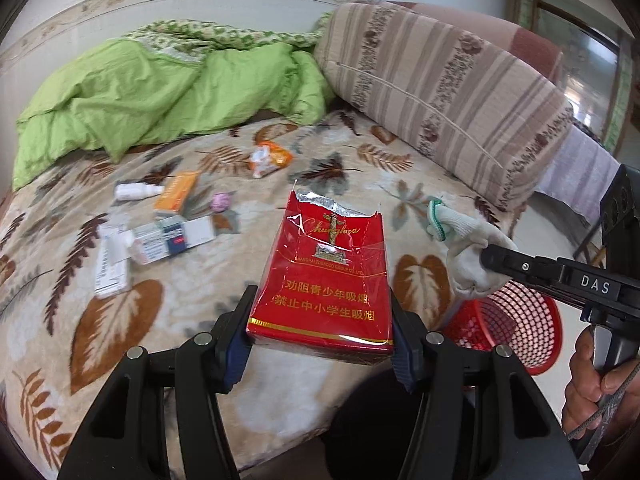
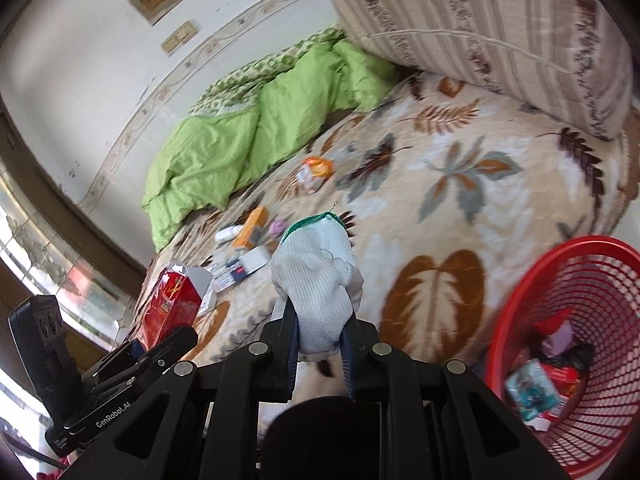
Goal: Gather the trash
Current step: 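Carry the red pack in the left tool while the right tool carries the cloth to the basket, then open both tools over the red basket to drop the pack and cloth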
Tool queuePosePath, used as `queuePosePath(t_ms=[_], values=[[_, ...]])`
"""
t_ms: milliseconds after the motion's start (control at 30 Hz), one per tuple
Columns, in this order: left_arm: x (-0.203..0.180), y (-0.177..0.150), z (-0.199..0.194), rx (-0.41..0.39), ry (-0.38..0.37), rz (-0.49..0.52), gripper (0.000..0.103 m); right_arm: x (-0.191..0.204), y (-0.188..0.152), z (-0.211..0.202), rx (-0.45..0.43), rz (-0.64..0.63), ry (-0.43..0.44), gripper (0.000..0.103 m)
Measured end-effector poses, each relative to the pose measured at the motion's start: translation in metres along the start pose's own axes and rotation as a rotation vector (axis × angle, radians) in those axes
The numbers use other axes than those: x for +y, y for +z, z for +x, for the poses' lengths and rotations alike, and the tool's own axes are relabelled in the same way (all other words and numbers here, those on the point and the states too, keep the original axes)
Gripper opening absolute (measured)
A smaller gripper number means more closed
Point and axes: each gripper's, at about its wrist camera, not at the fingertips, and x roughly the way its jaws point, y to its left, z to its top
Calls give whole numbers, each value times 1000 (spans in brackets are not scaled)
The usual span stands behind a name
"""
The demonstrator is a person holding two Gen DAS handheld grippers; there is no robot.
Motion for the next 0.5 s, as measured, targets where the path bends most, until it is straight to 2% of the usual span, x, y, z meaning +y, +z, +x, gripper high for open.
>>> queuePosePath(t_ms=[100,300,500], values=[[-29,6,10,18,-68,47,57,-23,3,-22,-35,34,-52,19],[-96,22,38,104,-268,116,57,-87,3,-72,-94,140,-197,20],[-167,23,76,240,-435,166,59,-127,0,-96,-100,210,-304,21]])
